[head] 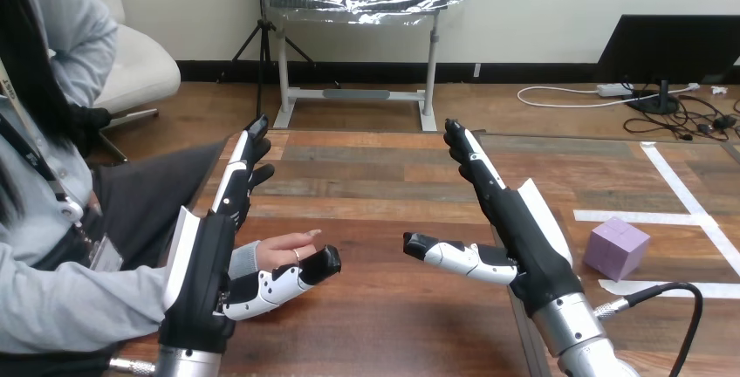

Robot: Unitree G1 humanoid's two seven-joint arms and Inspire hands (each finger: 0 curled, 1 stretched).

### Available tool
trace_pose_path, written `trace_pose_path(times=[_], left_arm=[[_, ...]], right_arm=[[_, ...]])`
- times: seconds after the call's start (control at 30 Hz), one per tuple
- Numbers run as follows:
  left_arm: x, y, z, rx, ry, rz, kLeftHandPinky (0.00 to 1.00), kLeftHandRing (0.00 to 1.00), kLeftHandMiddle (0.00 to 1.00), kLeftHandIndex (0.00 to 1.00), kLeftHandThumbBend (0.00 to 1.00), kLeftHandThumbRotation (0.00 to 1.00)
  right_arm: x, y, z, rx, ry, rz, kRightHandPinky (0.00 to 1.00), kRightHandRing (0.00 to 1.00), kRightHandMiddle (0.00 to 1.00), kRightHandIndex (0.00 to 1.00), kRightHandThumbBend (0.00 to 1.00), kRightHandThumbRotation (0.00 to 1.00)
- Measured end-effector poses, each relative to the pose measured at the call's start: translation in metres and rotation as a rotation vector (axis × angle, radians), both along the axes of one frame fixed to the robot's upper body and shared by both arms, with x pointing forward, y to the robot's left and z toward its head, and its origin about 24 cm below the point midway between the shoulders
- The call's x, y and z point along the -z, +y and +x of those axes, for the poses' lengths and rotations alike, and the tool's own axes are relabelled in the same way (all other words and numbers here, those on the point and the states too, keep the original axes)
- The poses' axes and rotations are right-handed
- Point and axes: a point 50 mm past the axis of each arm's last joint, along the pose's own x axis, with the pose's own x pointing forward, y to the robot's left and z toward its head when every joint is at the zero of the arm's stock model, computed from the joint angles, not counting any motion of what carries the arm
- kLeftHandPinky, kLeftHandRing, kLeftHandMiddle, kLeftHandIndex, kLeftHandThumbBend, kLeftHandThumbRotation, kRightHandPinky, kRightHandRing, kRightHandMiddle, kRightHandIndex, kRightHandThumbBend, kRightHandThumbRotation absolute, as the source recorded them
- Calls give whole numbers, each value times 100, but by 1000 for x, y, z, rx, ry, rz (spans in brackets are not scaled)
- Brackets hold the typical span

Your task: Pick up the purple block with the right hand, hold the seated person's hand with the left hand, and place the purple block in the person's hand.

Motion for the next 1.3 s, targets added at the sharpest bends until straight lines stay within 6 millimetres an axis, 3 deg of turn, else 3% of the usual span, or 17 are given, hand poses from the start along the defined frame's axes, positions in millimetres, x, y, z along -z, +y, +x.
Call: trace_pose_path(times=[0.7,1.3], left_arm=[[0,1,0,-1,1,-4,88,95,97,96,100,60],[1,2,0,-4,9,-6,87,94,97,96,100,60]], right_arm=[[-9,-9,9,46,-33,-66,93,99,95,99,100,56],[-47,-32,28,141,-123,-123,88,97,95,97,100,51]])
